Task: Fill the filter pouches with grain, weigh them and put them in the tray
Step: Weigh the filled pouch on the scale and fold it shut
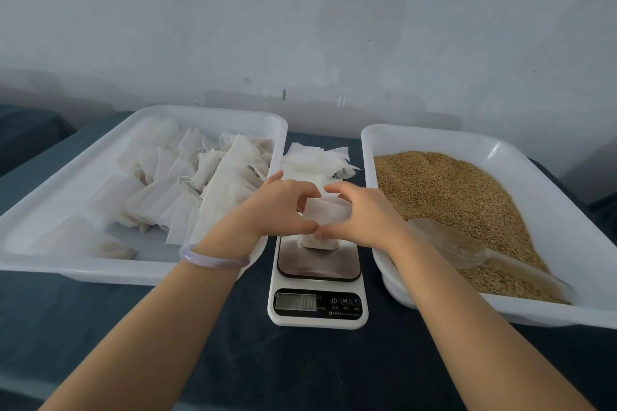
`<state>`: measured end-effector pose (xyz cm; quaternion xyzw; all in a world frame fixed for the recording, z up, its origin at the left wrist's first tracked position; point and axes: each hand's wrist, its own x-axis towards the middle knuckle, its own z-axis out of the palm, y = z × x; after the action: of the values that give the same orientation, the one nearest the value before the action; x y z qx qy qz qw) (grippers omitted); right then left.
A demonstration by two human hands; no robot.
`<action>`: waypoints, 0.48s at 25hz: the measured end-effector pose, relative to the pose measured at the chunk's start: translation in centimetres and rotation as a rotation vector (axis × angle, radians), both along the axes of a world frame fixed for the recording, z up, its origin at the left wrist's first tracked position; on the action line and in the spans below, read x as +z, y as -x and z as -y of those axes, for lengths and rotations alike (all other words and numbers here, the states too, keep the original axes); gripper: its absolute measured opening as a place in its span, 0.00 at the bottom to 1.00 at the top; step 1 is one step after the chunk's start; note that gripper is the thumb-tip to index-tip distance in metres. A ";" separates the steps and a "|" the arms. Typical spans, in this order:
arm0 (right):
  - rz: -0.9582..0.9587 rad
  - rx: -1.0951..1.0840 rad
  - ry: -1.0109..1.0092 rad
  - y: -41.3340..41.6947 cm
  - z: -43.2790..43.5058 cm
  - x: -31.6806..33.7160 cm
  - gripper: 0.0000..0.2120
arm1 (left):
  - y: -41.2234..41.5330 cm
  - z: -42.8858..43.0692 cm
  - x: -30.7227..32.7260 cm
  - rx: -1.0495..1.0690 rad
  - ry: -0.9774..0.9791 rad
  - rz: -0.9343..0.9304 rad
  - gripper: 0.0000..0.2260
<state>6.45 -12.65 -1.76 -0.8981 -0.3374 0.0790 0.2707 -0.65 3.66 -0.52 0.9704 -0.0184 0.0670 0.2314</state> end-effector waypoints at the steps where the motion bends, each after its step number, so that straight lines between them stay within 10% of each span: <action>1: 0.003 0.000 -0.002 0.0 0.0 0.0 0.43 | 0.1 0.0 0.0 -0.001 0.006 0.003 0.12; 12: 0.002 0.003 -0.026 0.0 0.1 -0.3 0.41 | 0.2 0.0 0.1 -0.002 0.030 0.008 0.13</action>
<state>6.47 -12.76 -2.02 -0.8941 -0.3399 0.0739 0.2819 -0.83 3.63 -0.40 0.9666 -0.0192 0.0710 0.2457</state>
